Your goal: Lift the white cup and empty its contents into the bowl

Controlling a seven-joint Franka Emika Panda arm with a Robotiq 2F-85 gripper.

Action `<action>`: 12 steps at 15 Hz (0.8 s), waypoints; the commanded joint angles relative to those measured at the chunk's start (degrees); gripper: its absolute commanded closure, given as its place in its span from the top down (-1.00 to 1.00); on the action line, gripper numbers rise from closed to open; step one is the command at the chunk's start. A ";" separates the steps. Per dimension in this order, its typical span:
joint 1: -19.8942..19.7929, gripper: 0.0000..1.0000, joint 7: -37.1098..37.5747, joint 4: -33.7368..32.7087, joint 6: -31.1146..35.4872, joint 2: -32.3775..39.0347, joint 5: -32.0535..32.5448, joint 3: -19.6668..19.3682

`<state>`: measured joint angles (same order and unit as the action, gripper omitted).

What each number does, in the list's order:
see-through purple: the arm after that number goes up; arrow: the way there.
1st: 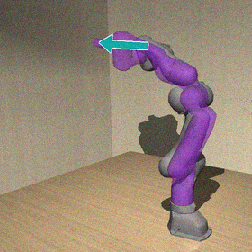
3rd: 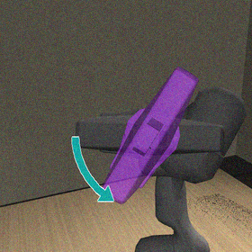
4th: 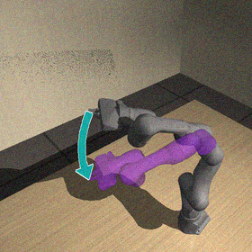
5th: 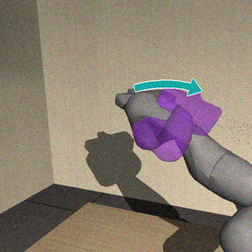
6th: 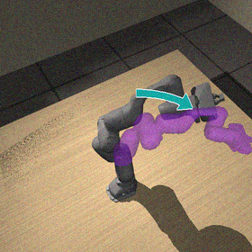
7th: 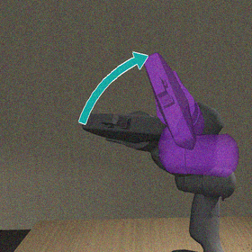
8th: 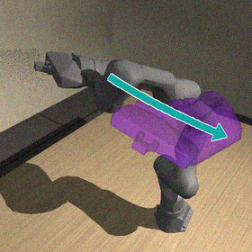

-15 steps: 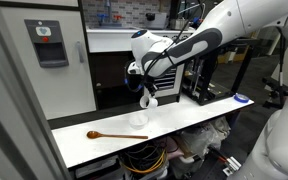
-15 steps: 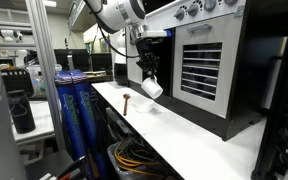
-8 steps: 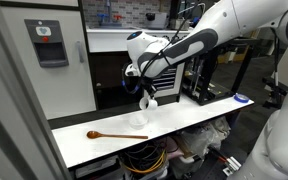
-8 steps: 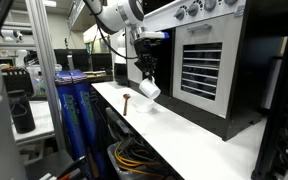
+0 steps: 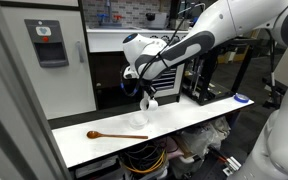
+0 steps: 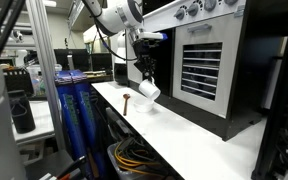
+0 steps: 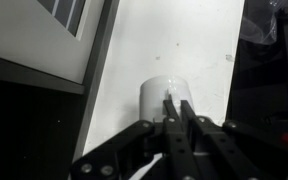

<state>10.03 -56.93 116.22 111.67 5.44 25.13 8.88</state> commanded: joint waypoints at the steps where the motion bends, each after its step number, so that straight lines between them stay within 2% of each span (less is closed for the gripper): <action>1: 0.57 -0.96 1.48 -3.24 -3.23 2.72 3.05 0.60; 12: 2.42 -0.96 0.39 -8.72 -9.17 7.01 6.99 1.79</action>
<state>11.83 -56.54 110.38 105.87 10.52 30.61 9.95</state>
